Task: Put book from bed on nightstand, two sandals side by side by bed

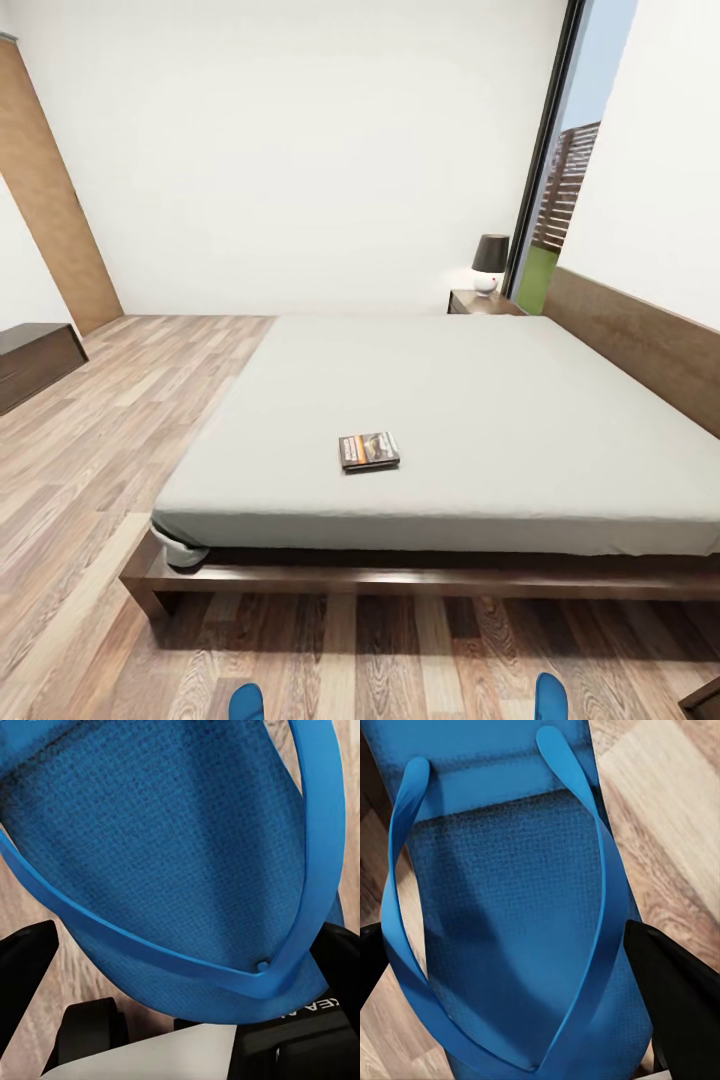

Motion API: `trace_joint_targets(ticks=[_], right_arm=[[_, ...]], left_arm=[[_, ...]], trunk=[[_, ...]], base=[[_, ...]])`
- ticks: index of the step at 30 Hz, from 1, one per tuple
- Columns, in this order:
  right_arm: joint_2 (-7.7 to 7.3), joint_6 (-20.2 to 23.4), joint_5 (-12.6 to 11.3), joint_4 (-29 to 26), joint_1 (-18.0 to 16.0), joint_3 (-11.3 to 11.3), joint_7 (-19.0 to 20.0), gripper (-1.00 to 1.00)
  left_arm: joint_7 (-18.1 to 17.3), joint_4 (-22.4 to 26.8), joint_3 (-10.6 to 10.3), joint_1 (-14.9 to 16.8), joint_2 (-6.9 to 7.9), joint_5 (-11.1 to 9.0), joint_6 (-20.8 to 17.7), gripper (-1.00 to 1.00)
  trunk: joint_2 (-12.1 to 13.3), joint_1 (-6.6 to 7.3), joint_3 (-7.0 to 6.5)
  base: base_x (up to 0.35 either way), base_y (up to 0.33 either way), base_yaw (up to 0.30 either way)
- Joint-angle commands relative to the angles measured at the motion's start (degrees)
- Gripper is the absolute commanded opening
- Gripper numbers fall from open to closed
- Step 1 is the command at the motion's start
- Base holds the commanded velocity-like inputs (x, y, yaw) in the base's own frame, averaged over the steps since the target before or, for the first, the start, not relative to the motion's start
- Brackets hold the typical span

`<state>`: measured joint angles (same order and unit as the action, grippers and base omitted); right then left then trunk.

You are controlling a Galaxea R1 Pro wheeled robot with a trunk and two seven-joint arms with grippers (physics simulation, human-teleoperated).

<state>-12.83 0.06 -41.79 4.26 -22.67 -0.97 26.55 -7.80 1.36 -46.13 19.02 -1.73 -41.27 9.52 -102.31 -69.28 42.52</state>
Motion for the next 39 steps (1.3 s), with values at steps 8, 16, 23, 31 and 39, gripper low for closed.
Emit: trace_joint_targets(ticks=[8, 16, 23, 31, 39], right_arm=[[-0.01, -0.1, -0.3, 0.2, -0.1, -0.1, 0.3, -1.0], [-0.09, 0.0, -0.3, 0.2, -0.1, -0.1, 0.5, -1.0], [-0.39, 0.0, -0.3, 0.2, -0.1, -0.1, 0.5, -1.0], [-0.53, -0.1, -0.3, 0.2, -0.1, -0.1, 0.5, -1.0], [-0.44, -0.1, -0.3, 0.2, -0.1, -0.1, 0.5, -1.0]], left_arm=[[-0.2, -0.1, -0.4, 0.0, -0.02, -0.6, 0.2, -1.0], [-0.2, -0.1, -0.4, 0.0, 0.03, -0.6, 0.2, -1.0], [-0.1, -0.1, -0.4, 0.0, 0.06, -0.7, 0.2, -1.0], [-0.1, 0.0, -0.3, 0.0, 0.06, -0.6, 0.2, -1.0], [0.8, 0.3, 0.1, 0.9, 0.36, -0.6, -0.9, -1.0]], trunk=[[0.0, 0.01, 0.05], [0.0, 0.01, 0.05], [0.0, 0.01, 0.05], [0.0, 0.01, 0.05], [0.0, 0.01, 0.05]], base=[[0.0, 0.0, 0.001], [0.0, 0.0, 0.0], [0.0, 0.0, 0.0], [0.0, 0.0, 0.0], [0.0, 0.0, 0.0]])
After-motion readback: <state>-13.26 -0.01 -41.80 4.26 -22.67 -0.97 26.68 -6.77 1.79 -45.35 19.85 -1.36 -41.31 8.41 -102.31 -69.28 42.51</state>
